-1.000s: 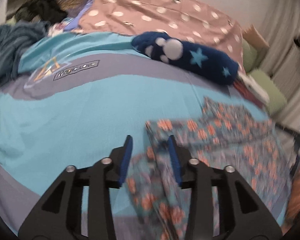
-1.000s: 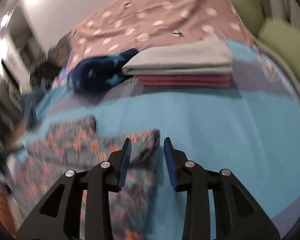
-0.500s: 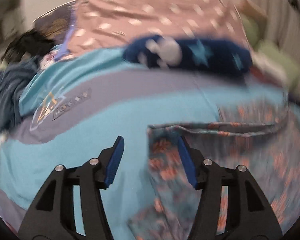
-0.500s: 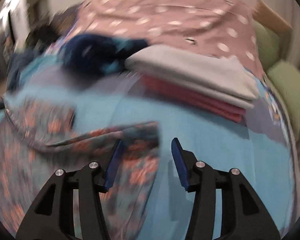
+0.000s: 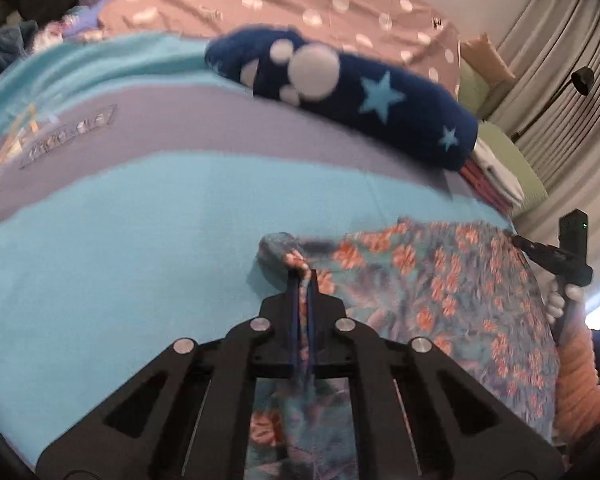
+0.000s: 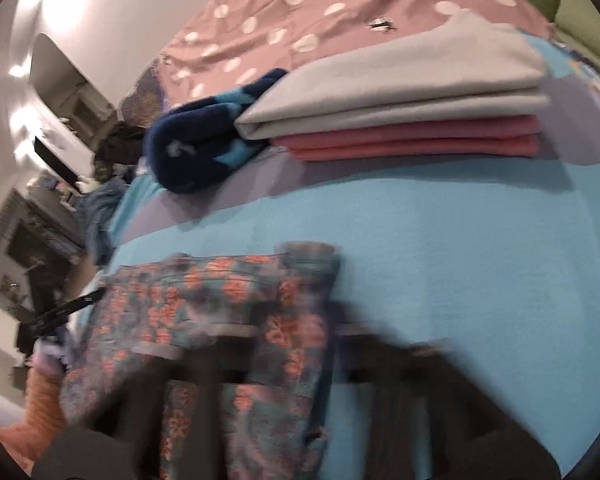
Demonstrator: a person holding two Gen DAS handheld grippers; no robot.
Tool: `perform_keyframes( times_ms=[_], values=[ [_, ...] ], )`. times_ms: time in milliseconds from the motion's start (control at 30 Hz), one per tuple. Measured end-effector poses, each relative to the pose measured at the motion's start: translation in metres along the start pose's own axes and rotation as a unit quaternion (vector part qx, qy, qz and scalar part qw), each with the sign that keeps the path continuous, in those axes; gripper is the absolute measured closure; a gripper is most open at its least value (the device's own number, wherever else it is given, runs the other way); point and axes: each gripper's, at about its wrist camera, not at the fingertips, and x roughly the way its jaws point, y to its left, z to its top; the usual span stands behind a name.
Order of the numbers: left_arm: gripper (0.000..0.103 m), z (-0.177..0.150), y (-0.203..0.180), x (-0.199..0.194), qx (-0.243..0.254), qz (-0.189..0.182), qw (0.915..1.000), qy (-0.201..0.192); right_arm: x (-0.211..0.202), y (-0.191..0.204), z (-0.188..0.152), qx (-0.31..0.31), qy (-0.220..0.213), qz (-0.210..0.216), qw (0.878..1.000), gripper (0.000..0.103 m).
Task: Fold small clothes
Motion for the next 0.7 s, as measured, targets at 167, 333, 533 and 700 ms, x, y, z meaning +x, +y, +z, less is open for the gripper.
perform_keyframes(
  times_ms=[167, 333, 533, 700],
  values=[
    [0.099, 0.013, -0.022, -0.056, 0.042, 0.023, 0.9954, -0.082, -0.037, 0.02, 0.013, -0.023, -0.062, 0.015, 0.998, 0.098],
    [0.094, 0.01, -0.009, -0.02, 0.041, 0.082, 0.9953, -0.033, 0.009, -0.003, 0.003, 0.015, 0.022, -0.054, 0.998, 0.086],
    [0.079, -0.013, -0.008, -0.027, 0.044, 0.144, 0.9885, -0.01, -0.044, 0.003, -0.036, 0.007, 0.007, -0.066, 0.998, 0.083],
    [0.068, -0.028, -0.065, -0.075, 0.094, 0.119, 0.9875, -0.041, -0.112, 0.008, -0.098, -0.01, 0.006, -0.041, 0.999, 0.078]
  ],
)
